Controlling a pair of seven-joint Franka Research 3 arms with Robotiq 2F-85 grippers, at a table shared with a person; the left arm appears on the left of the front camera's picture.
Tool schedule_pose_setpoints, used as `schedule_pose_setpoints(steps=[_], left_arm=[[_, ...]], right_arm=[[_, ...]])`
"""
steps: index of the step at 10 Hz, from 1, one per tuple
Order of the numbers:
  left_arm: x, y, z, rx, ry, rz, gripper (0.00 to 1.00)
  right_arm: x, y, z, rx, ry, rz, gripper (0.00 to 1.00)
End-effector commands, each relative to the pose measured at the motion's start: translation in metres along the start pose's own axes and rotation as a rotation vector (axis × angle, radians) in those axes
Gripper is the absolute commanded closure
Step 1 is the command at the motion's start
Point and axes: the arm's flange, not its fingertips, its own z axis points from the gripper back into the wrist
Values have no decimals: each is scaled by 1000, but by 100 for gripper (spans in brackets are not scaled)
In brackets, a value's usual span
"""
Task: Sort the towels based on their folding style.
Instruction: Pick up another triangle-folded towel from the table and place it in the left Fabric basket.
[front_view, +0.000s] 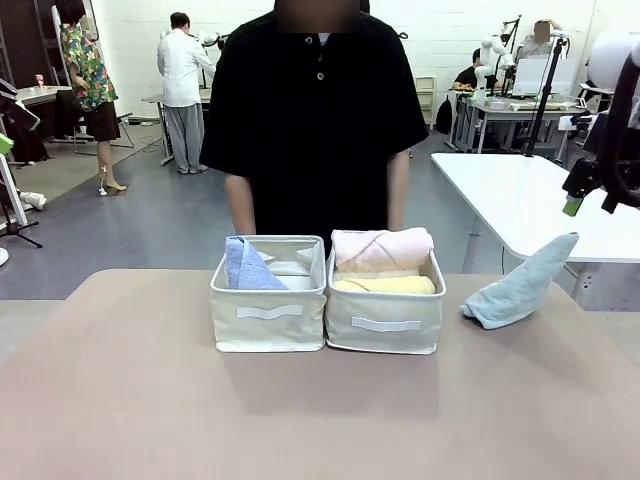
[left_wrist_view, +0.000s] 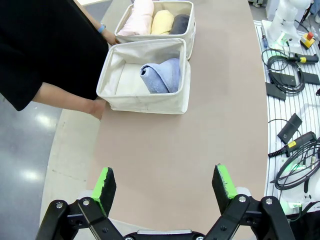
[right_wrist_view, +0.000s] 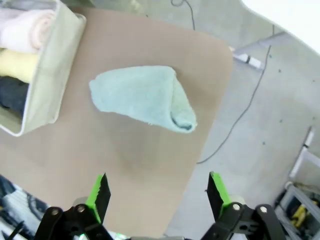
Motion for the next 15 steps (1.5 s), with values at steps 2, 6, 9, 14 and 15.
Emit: schedule_pose_setpoints(steps=[2,6,9,14,15], left_arm=[[0,-1,1,-1,-10,-5,0],[0,-1,1,-1,-10,-5,0],[0,-1,1,-1,-10,-5,0],[0,-1,1,-1,-10,-5,0],[0,-1,1,-1,-10,-5,0]], right_arm=[[13,-11,13,-54,136,436,0],[31,-70,-2,231,279,1127,0],[33,-78,-7,376,124,1159,0],[17,-66,-13,389,70,1172,0],[17,-66,-13,389,70,1172,0]])
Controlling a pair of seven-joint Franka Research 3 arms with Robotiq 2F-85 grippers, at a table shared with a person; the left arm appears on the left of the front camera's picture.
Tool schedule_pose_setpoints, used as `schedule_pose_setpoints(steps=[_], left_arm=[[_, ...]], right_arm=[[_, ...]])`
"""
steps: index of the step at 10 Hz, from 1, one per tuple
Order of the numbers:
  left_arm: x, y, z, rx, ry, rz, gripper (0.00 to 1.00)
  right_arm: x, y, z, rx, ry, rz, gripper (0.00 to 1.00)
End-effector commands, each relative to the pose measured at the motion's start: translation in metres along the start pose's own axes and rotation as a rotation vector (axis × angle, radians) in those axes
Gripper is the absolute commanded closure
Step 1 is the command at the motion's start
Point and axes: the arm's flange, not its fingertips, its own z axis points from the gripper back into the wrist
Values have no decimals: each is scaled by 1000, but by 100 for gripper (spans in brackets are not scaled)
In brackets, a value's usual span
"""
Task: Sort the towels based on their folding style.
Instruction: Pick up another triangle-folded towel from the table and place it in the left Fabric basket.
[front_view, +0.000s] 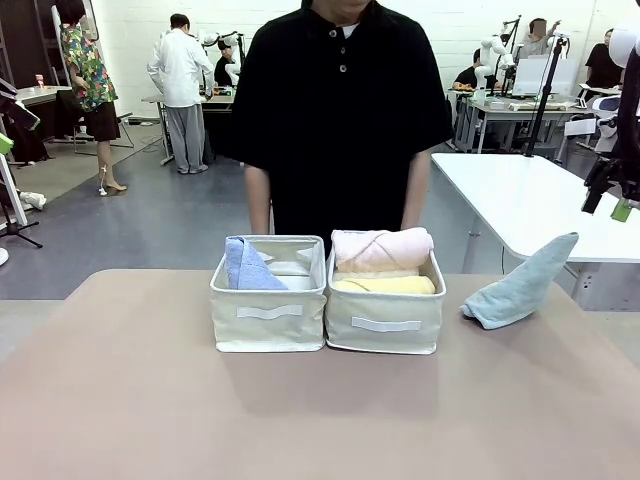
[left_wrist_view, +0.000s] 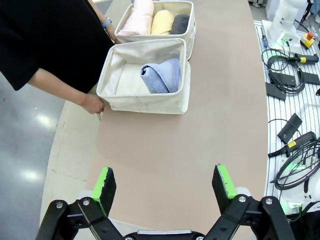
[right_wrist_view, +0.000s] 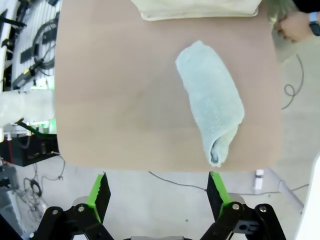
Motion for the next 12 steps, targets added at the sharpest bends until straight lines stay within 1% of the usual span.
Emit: schedule_pose_setpoints(steps=[1,2,3,4,5,7,8,10,12], left_arm=[[0,-1,1,-1,-10,-5,0],[0,-1,1,-1,-10,-5,0],[0,-1,1,-1,-10,-5,0],[0,-1,1,-1,-10,-5,0],[0,-1,1,-1,-10,-5,0],[0,-1,1,-1,-10,-5,0],[0,-1,1,-1,-10,-5,0],[0,-1,1,-1,-10,-5,0],[0,-1,1,-1,-10,-5,0]], right_arm=[[-2,-1,-1,5,32,29,0],[0,0,0,0,0,0,0],[9,8,-10,-77,29,36,0],[14,3,-14,-140,-9,66,0],[17,-1,-18,-170,-30,91,0],[21,-8,-26,-210,-7,103,0],[22,-12,-31,-187,4,112,0],[23,-19,-42,-176,67,132,0],[24,-22,-52,-210,91,157,0]])
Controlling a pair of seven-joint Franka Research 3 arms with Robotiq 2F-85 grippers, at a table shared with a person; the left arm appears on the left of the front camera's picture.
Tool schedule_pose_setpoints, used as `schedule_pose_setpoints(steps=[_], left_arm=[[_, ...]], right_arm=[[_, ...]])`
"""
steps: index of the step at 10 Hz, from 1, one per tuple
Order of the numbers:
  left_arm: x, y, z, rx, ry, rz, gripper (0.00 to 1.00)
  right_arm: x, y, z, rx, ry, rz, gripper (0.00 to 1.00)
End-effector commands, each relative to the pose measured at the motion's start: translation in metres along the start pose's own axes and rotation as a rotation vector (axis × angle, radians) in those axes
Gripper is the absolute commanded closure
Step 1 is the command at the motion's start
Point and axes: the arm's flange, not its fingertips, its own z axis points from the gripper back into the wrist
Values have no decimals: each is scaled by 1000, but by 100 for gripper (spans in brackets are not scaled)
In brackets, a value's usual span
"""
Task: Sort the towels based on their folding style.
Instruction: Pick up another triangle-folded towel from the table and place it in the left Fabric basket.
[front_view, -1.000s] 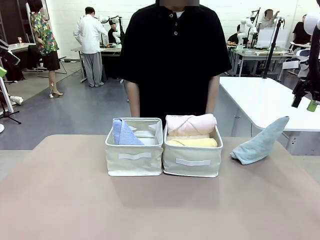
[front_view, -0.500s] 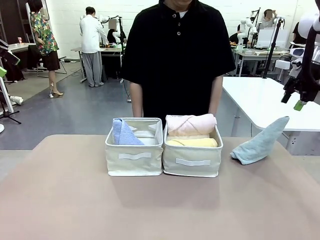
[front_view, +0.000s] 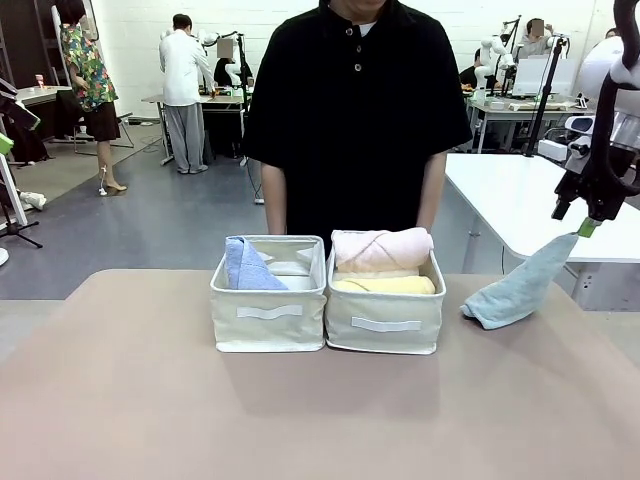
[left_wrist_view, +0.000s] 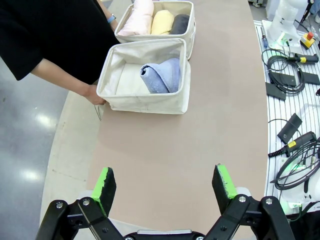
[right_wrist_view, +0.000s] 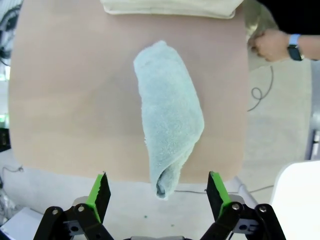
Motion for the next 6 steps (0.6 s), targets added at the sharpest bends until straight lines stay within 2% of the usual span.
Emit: schedule_pose_setpoints(steps=[1,6], left_arm=[[0,-1,1,-1,-10,-5,0],[0,-1,1,-1,-10,-5,0]], right_arm=[[1,5,-19,-40,55,39,0],[-4,-10,-56,-7,85,36,0]])
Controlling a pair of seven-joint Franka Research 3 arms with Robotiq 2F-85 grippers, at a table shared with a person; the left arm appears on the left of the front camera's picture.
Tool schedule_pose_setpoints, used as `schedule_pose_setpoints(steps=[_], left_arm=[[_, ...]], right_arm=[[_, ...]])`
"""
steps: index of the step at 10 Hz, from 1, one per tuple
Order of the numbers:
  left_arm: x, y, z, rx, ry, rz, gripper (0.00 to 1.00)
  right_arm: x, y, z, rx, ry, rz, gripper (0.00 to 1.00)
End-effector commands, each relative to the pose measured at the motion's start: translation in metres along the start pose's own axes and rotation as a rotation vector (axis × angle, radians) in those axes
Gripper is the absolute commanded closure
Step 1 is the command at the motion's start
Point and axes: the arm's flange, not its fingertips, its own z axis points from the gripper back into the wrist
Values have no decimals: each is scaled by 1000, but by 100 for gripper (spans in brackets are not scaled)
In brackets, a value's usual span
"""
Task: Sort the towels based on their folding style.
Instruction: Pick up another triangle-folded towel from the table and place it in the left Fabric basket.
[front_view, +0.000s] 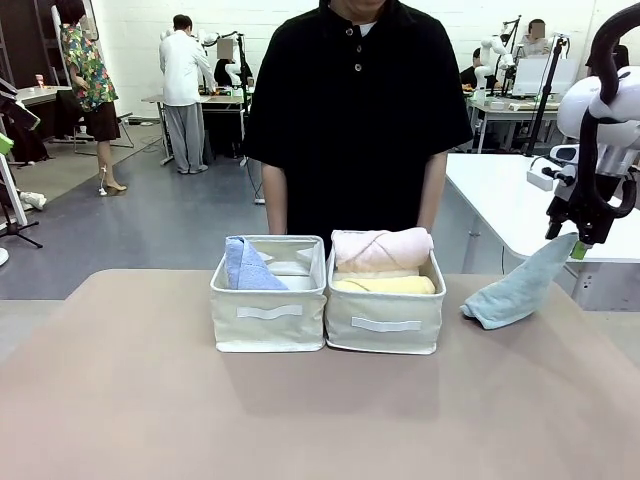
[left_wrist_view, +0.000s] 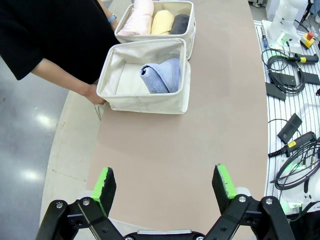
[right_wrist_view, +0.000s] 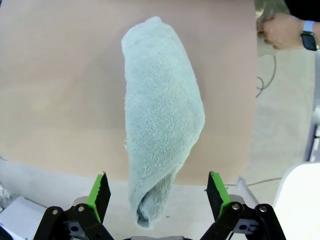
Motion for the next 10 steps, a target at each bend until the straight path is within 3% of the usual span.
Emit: schedule_pose_setpoints(steps=[1,3,4,5,6,7,8,10], left_arm=[[0,-1,1,-1,-10,-5,0],[0,-1,1,-1,-10,-5,0],[0,-1,1,-1,-10,-5,0],[0,-1,1,-1,-10,-5,0],[0,-1,1,-1,-10,-5,0],[0,-1,1,-1,-10,-5,0],[0,-1,1,-1,-10,-5,0],[0,-1,1,-1,-10,-5,0]], right_arm=[[3,1,-10,2,18,22,0],[3,0,-11,37,21,41,0],[3,0,-10,40,21,41,59],[3,0,-10,38,20,36,59],[3,-1,-9,36,19,32,100],[4,0,-8,32,21,33,63],[4,-1,-8,34,19,29,100],[2,-2,-7,43,17,17,100]])
